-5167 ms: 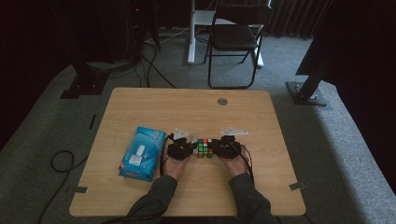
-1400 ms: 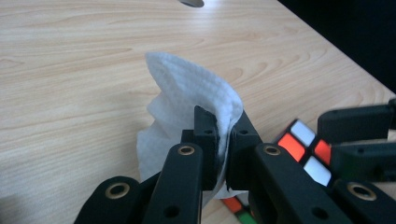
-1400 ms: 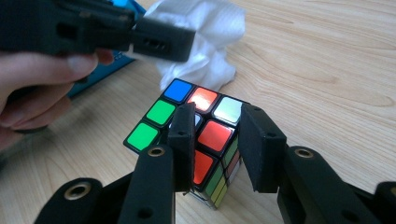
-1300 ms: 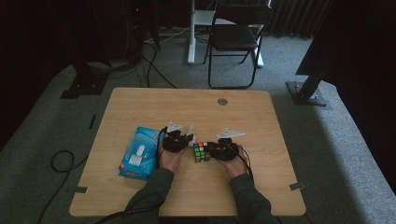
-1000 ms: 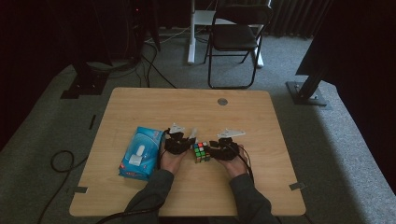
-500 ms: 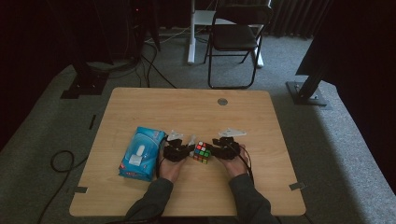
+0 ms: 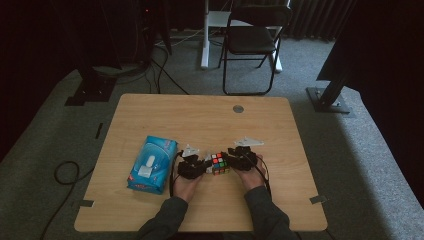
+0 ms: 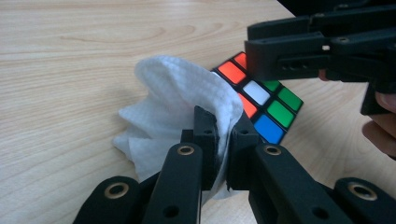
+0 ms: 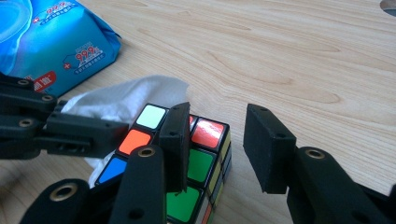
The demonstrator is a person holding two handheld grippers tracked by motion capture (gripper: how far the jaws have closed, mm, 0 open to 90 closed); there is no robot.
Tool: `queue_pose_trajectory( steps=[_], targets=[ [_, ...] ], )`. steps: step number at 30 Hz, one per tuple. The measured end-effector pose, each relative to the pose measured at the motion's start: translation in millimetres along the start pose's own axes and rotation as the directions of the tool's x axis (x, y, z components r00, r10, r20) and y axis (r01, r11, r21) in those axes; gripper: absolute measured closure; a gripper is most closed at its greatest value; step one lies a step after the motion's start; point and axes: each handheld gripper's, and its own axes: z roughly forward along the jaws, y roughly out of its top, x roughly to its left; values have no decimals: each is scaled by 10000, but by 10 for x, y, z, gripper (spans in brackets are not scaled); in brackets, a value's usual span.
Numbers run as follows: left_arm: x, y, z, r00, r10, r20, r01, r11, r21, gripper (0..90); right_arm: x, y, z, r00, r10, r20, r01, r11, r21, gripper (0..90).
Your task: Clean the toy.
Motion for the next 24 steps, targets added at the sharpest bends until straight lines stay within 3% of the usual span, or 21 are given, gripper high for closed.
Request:
queue_pose_trajectory(
  steps=[8, 13, 19, 24],
  targets=[
    [49, 110, -76, 9996, -295, 35, 296, 9980, -562, 851, -12, 0, -1, 10000, 66, -47, -66, 10000, 18, 605],
    [54, 205, -102, 9998, -219, 24, 220, 9960, -864, 851, -14, -2, 0, 10000, 63, -52, -63, 10000, 4, 605],
    [60, 261, -72, 9999, -120, -44, 115, 9948, -1009, 851, -19, -3, 0, 10000, 47, -70, -47, 10000, -5, 605],
    [41, 242, 15, 9999, -40, -111, 31, 9968, -797, 850, -20, -3, 0, 10000, 36, -75, -36, 10000, -9, 605]
  ],
)
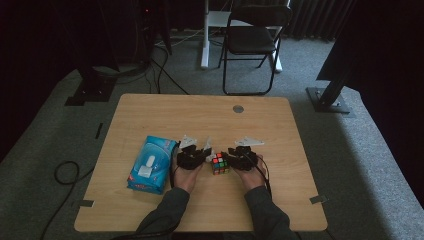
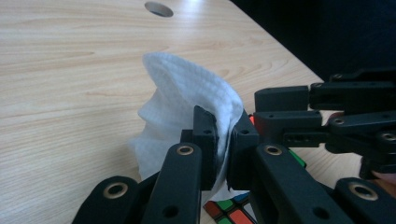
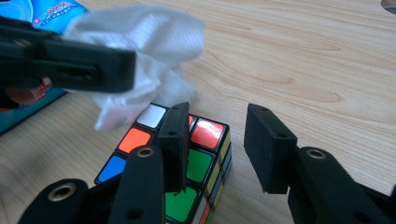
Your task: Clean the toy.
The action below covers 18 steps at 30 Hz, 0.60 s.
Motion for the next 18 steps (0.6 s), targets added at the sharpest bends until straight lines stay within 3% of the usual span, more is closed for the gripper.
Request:
queue_pose_trajectory(
  steps=[5, 8, 18],
  targets=[
    [15, -11, 42, 10000, -63, -39, 64, 9998, 203, 849, -2, 0, 0, 10000, 9, -5, -9, 10000, -5, 606],
    [-2, -3, 46, 9998, 134, -143, -129, 9995, 304, 849, -1, 0, 0, 10000, 6, -4, -6, 10000, -6, 607],
    [-12, -23, 27, 9991, 244, -358, -227, 9986, 471, 849, -1, 0, -1, 10000, -7, -92, 7, 10000, 9, 629]
  ],
)
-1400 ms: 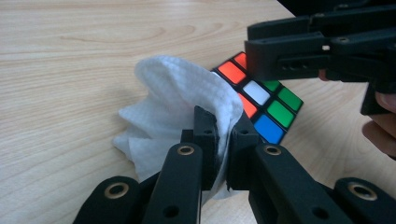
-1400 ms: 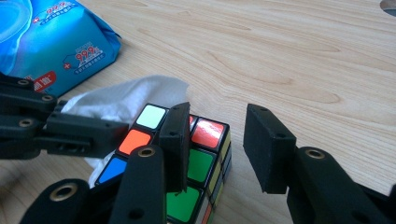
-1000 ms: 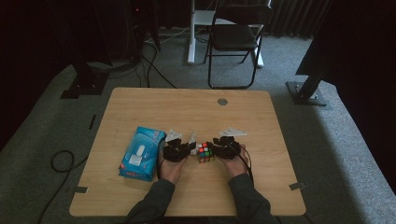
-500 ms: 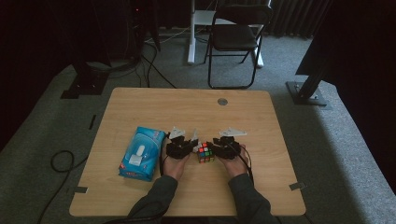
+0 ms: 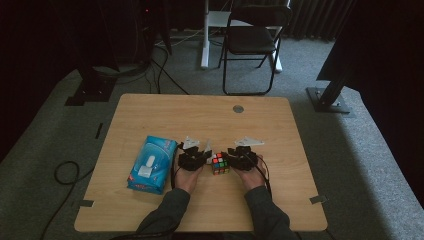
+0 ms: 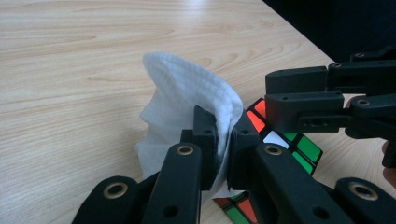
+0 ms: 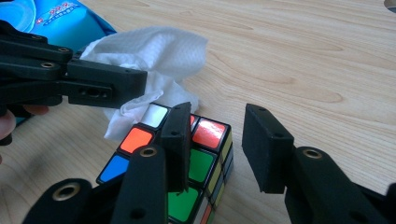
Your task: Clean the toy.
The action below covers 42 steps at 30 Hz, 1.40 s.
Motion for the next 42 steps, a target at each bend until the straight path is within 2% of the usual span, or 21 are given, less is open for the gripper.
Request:
queue_pose_trajectory(
  steps=[3, 7, 23, 27, 35, 42],
  targets=[
    [1, -11, 8, 10000, -30, -69, 30, 10000, -5, 850, -1, 0, 0, 10000, 11, 2, -11, 10000, 0, 629],
    [21, -57, 42, 9998, -110, -149, 114, 9996, 260, 850, -5, -1, -1, 10000, 18, 6, -18, 10000, -1, 627],
    [87, -210, 205, 9991, -309, -288, 330, 9965, 765, 853, -10, -2, -2, 10000, 37, -24, -37, 10000, -9, 628],
    [95, -251, 244, 9992, -221, -324, 251, 9952, 947, 854, -11, -2, -4, 10000, 19, -13, -19, 10000, 3, 629],
    [95, -234, 213, 9994, -198, -280, 222, 9960, 868, 854, -12, -3, -5, 10000, 16, -24, -16, 10000, 2, 628],
    [89, -162, 34, 9990, -420, -118, 423, 9987, 266, 854, -13, -4, -5, 10000, 49, -40, -49, 10000, -3, 628]
  ],
)
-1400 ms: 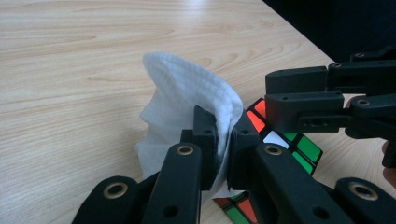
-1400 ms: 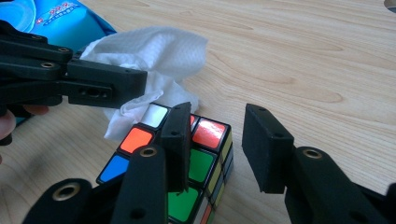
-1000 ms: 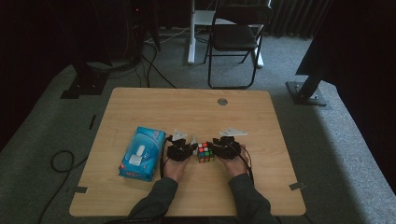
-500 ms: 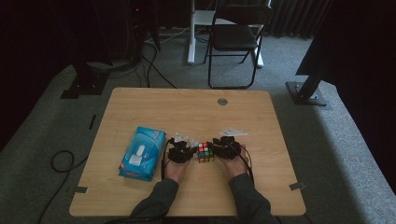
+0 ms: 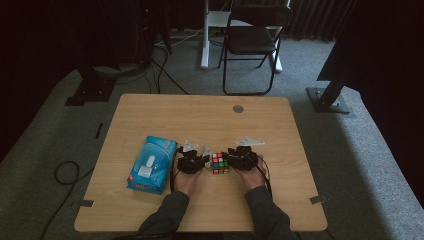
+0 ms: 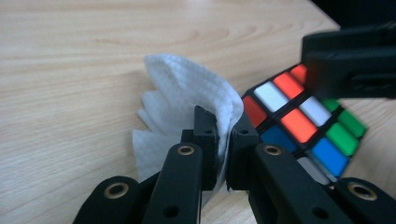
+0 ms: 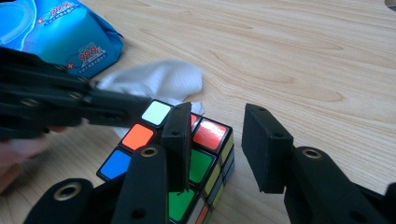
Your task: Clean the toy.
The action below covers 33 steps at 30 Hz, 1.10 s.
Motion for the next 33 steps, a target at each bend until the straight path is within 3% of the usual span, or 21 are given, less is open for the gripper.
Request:
queue_pose_trajectory(
  steps=[14, 18, 21, 33],
  targets=[
    [-91, 122, -237, 9984, -84, 560, 138, 9951, -977, 854, 1, -1, 0, 10000, 1, 1, -1, 10000, -5, 629],
    [-120, 86, -182, 9983, -22, 582, 65, 9972, -742, 854, 1, -1, 0, 10000, -7, 2, 7, 10000, -11, 629],
    [-106, 40, -121, 9976, -272, 633, 308, 9979, -577, 856, 0, -2, 0, 10000, 4, -5, -4, 10000, -12, 629],
    [-99, -54, -5, 9994, -77, 328, 78, 10000, -19, 857, -1, -2, 0, 10000, 1, -1, -1, 10000, -12, 630]
  ],
)
